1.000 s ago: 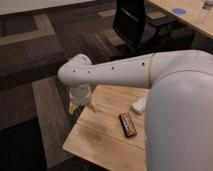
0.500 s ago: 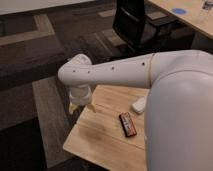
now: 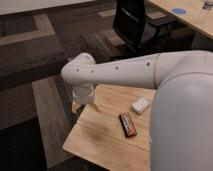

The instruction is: Place the pepper in the ceramic bowl

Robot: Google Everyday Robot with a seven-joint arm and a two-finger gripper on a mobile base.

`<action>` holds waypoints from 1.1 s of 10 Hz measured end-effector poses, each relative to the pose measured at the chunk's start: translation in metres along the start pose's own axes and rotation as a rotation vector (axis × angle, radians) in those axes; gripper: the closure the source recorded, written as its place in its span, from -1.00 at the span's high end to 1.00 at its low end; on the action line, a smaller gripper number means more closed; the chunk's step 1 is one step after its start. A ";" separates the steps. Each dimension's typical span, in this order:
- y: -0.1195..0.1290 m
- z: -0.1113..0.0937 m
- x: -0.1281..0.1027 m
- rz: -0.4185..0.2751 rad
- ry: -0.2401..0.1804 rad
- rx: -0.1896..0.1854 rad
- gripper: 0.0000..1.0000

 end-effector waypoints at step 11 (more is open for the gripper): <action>-0.156 -0.017 0.006 -0.005 -0.001 0.074 0.30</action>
